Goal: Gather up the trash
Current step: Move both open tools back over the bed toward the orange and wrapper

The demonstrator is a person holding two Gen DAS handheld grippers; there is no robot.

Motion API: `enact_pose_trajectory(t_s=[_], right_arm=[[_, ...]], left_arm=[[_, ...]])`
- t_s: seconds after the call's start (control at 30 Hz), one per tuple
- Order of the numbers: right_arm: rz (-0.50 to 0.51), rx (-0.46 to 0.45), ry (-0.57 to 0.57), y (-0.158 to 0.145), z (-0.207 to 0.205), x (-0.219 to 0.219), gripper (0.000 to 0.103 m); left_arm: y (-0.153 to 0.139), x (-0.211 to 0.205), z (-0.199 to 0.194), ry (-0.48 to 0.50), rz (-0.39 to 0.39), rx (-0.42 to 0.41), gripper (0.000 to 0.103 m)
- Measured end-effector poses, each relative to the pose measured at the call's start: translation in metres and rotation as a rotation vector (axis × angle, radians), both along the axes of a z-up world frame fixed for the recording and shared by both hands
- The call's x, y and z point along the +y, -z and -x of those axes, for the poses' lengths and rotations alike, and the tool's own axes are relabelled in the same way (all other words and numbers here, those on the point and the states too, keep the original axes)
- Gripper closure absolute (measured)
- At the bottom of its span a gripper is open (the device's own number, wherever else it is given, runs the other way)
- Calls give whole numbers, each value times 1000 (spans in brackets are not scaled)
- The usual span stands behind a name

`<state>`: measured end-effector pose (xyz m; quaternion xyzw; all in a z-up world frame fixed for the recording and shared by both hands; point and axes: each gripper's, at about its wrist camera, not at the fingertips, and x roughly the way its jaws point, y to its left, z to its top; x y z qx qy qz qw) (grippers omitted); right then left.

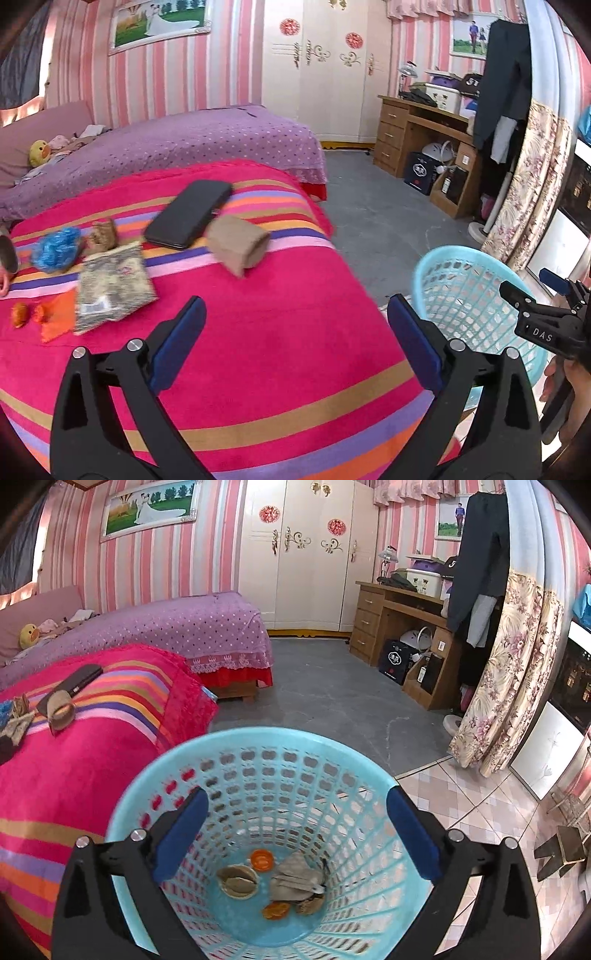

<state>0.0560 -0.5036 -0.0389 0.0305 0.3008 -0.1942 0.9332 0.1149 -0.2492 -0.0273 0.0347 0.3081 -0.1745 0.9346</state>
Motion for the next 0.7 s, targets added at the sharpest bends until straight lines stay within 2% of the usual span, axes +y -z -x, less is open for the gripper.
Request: enact_pose_trajectory(t_s=[0.17, 0.37, 0.53, 0.7], right_arm=[[-26, -43, -20, -15, -10, 29, 5], [-45, -70, -86, -23, -29, 77, 5], [-53, -81, -137, -24, -48, 118, 5], [-28, -79, -190, -23, -59, 158, 5]], left_arm=[[-14, 42, -3, -52, -9, -29, 6], [-19, 107, -13, -134, -9, -21, 6], [-15, 161, -22, -205, -20, -7, 6], [-1, 212, -32, -289, 3, 22, 6]])
